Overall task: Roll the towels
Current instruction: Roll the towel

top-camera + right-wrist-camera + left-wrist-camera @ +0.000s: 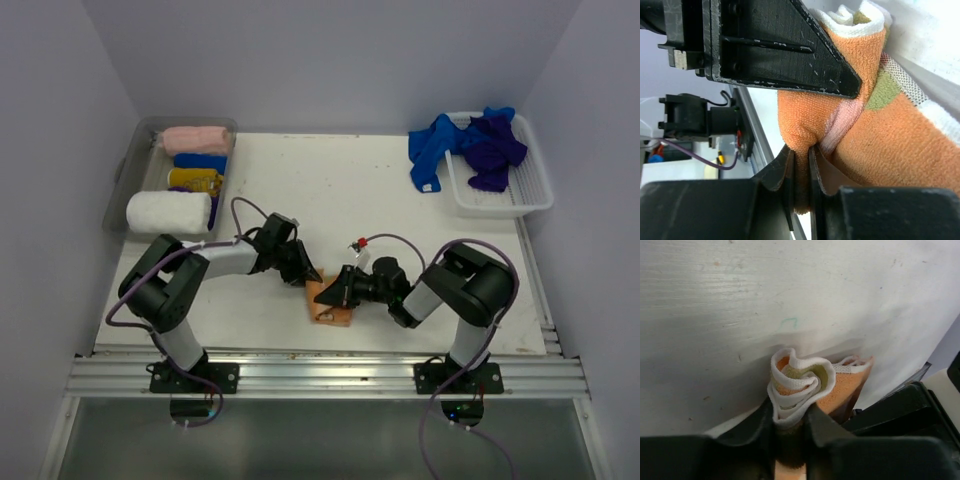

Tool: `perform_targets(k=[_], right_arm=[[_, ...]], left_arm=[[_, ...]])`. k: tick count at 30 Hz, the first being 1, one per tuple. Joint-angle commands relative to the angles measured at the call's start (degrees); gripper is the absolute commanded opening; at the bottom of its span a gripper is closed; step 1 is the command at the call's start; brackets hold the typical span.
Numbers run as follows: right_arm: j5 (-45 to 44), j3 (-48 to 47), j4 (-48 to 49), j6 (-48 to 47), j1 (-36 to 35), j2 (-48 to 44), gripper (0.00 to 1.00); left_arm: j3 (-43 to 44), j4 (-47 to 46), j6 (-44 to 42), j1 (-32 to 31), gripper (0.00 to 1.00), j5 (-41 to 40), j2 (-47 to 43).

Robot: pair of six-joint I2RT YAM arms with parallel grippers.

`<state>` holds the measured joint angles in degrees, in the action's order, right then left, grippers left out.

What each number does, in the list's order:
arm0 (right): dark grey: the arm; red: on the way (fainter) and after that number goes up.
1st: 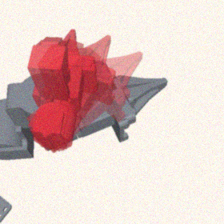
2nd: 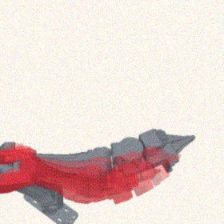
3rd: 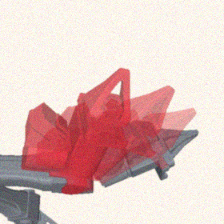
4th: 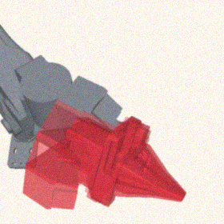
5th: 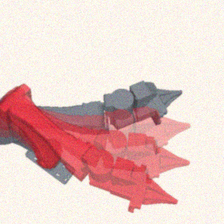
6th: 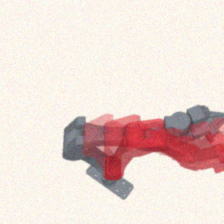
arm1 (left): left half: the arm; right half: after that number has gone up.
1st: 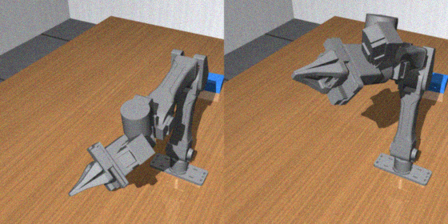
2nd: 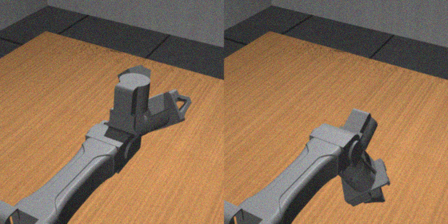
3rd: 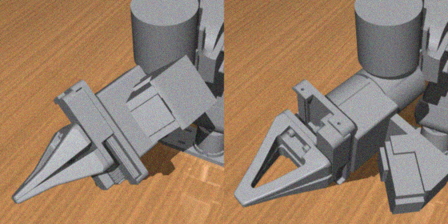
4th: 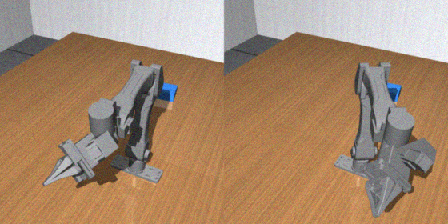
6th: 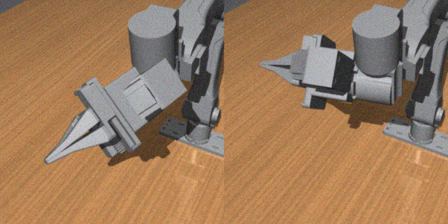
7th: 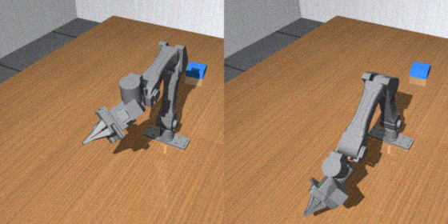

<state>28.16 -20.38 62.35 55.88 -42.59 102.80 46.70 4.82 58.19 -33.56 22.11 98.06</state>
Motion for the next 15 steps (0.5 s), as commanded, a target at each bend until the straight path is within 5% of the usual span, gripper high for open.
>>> perform_targets(k=[1, 3, 7, 8, 11, 15], right_arm=[[5.5, 1.7, 5.9, 4.5, -0.7, 3.0, 0.13], [2.7, 1.0, -3.6, 0.2, -0.7, -1.9, 0.28], [-8.8, -5.2, -36.3, -12.8, -2.1, -17.2, 0.44], [-12.0, -7.1, -49.1, -15.4, -2.7, -20.0, 0.47], [-25.1, -14.8, -66.7, -23.6, -4.7, -27.5, 0.52], [-39.0, -25.5, -78.7, -32.8, -12.6, -28.6, 0.52]], left_arm=[[2.6, -0.4, -0.2, -1.0, 0.13, -0.7, 0.9], [4.0, 3.9, -0.9, -1.0, 0.00, -2.7, 0.1], [4.8, 10.7, -0.6, -0.7, 0.00, -7.9, -3.9], [5.3, 14.6, -0.6, -0.6, 0.00, -10.6, -4.4], [6.9, 22.6, -0.5, -0.3, 0.00, -16.1, -5.5], [8.1, 28.0, -1.0, -0.3, 0.00, -19.4, -6.5]])
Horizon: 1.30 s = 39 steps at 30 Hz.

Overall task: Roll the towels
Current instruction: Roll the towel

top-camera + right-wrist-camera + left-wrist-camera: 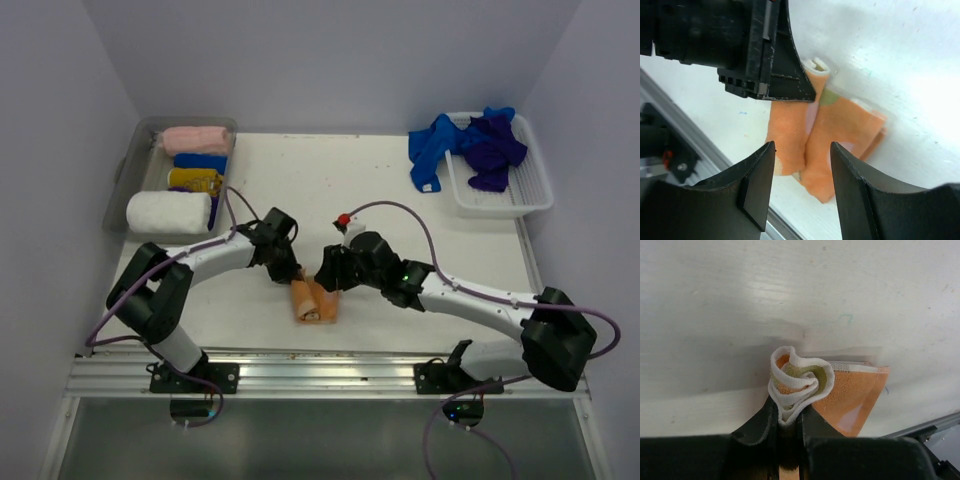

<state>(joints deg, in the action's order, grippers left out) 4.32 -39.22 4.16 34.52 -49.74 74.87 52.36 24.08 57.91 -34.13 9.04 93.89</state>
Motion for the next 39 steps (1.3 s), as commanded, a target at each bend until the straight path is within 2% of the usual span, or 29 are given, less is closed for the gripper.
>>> perform_targets(k=[1, 5, 10, 15, 20, 26, 29, 31, 32, 33, 36, 39], right_arm=[[-19.9, -8.4, -21.9, -12.5, -7.0, 0.0, 0.52], [-24.7, -13.7, -23.7, -14.1, -14.3, 6.5, 0.55], [-19.2, -12.8, -18.9, -6.2, -16.1, 8.5, 0.56], [-15.8, -6.4, -15.7, 1.8, -12.0, 3.9, 0.51], [-9.4, -1.7, -12.6, 7.6, -7.9, 4.6, 0.59], [-4.5, 0.7, -5.6, 10.4, -6.3, 8.9, 0.57], [-2.1, 1.5, -1.2, 11.5, -5.5, 12.0, 0.51], [-2.0, 1.2, -0.8, 11.6, -4.9, 13.4, 0.40], [-2.9, 0.5, -1.5, 11.2, -4.7, 14.3, 0.33], [-4.1, -0.7, -3.1, 10.2, -4.2, 14.8, 0.19], [-5.6, -3.0, -7.0, 7.6, -1.8, 16.6, 0.00], [-4.6, -5.2, -9.2, 3.4, 2.3, 18.7, 0.00]], left_arm=[[2.7, 9.6, -1.0, 0.2, 0.00, -6.7, -2.1], [4.7, 12.4, -2.6, 0.1, 0.00, -7.0, -1.3], [5.0, 11.0, -4.1, 0.3, 0.00, -4.1, -0.9], [3.4, 9.0, -5.5, 0.7, 0.00, -2.0, -1.1], [2.4, 7.9, -6.3, 1.0, 0.00, -1.1, -1.2], [2.0, 6.9, -6.8, 1.2, 0.00, -0.2, -1.6], [2.1, 6.9, -7.2, 1.3, 0.00, 0.1, -1.6], [2.0, 6.7, -7.8, 1.3, 0.00, 0.4, -1.5], [2.0, 6.6, -8.1, 1.3, 0.00, 0.5, -1.5], [2.0, 6.5, -8.7, 1.4, 0.00, 0.6, -1.8], [2.2, 6.4, -10.5, 1.5, 0.00, 1.2, -1.8], [2.8, 5.2, -15.0, 1.8, 0.00, 4.1, -1.2]])
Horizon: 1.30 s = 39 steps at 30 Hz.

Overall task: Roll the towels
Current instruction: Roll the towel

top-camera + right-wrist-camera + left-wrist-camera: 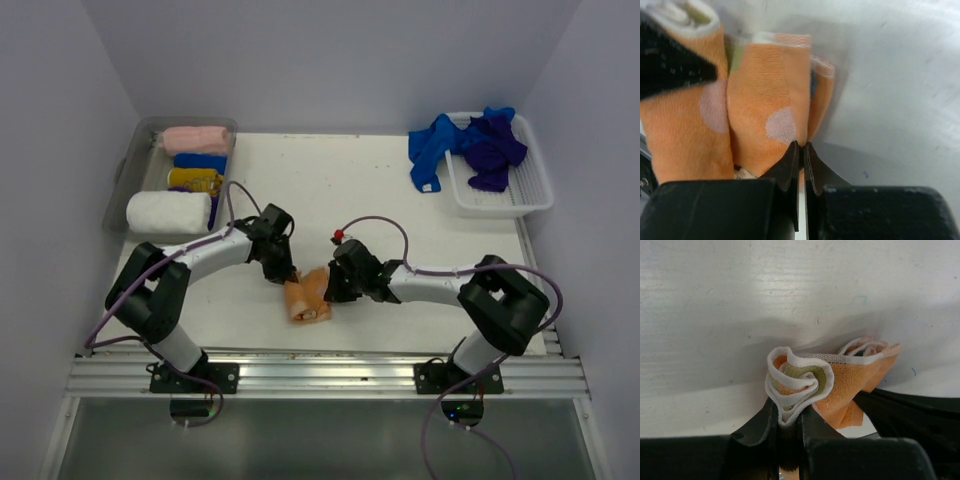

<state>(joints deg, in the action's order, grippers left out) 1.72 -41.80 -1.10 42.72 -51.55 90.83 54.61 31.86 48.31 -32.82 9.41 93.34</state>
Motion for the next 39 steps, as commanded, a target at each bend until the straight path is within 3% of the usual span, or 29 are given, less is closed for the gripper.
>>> perform_targets(k=[1, 11, 15, 20, 27, 28, 29, 31, 36, 39], right_arm=[[-0.7, -3.2, -4.2, -6.1, 5.1, 3.4, 0.00], [2.8, -15.6, -16.5, -23.1, 8.7, 11.5, 0.00], [0.3, -16.6, -19.0, -24.5, 9.3, 12.7, 0.00], [-0.8, -15.4, -18.7, -22.7, 9.4, 10.5, 0.00], [-1.1, -13.7, -18.8, -21.2, 9.1, 1.9, 0.18], [-0.8, -13.8, -19.1, -21.0, 8.9, 1.5, 0.22], [-0.9, -14.0, -19.4, -20.9, 8.5, 1.0, 0.33], [-1.5, -13.8, -19.8, -20.3, 8.1, -1.3, 0.40], [-7.0, -15.2, -21.5, -19.6, 4.6, -6.4, 0.42], [-13.9, -18.7, -23.9, -19.6, -2.5, -6.9, 0.44]], left_arm=[[0.9, -2.9, -7.7, 0.5, 0.00, 5.4, -0.4], [2.8, -4.3, -12.6, 0.5, 0.00, 9.2, 3.0], [3.1, -5.8, -12.4, 0.5, 0.00, 10.0, 2.9], [3.1, -3.5, -9.7, 0.5, 0.00, 3.9, 3.8], [1.1, -2.4, -5.0, 0.4, 0.00, 0.1, 3.0], [0.9, -2.5, -3.9, 0.4, 0.00, -0.1, 2.9], [0.7, -2.6, -3.5, 0.4, 0.00, -0.2, 2.6], [0.2, -2.9, -2.0, 0.4, 0.00, -0.4, 2.7], [-0.2, -3.5, -0.2, 0.4, 0.00, 0.2, 2.8], [-0.3, -3.8, -0.4, 0.4, 0.00, 0.3, 2.7]])
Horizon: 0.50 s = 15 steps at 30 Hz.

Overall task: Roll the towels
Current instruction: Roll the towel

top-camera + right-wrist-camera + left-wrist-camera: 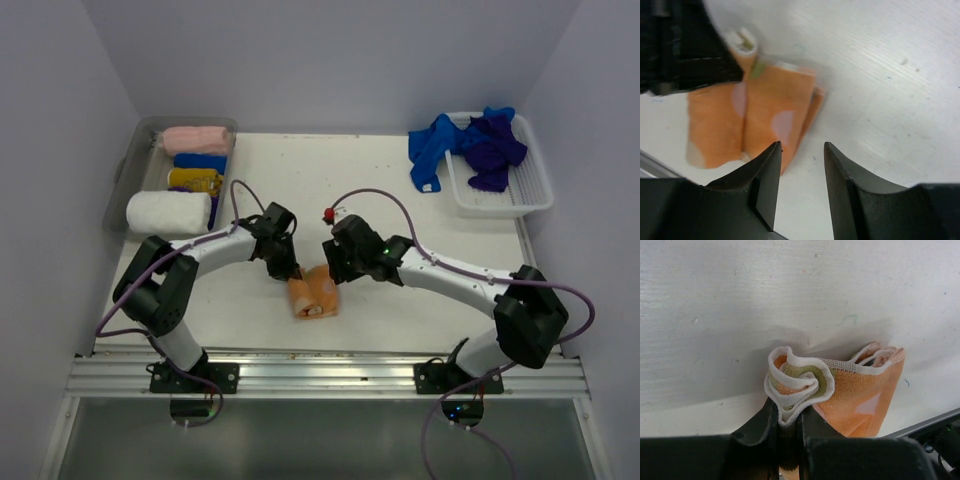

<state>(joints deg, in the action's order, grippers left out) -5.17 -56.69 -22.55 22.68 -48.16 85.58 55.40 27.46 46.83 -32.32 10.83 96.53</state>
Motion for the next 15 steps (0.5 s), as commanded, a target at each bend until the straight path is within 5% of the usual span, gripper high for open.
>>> perform_targets(k=[1, 7, 15], right_arm=[[-9.3, -5.8, -3.1, 0.8, -7.7, -1.2, 0.44], [-11.9, -11.0, -1.3, 2.8, -18.7, 7.6, 0.56], [-19.9, -15.5, -1.2, 6.8, -21.3, 15.9, 0.58]], left_arm=[[-1.1, 0.6, 1.1, -0.1, 0.00, -0.8, -0.4], [-1.3, 0.0, 0.9, -0.1, 0.00, 0.2, -0.6], [-1.2, 0.0, 0.5, -0.1, 0.00, 0.4, -0.9]])
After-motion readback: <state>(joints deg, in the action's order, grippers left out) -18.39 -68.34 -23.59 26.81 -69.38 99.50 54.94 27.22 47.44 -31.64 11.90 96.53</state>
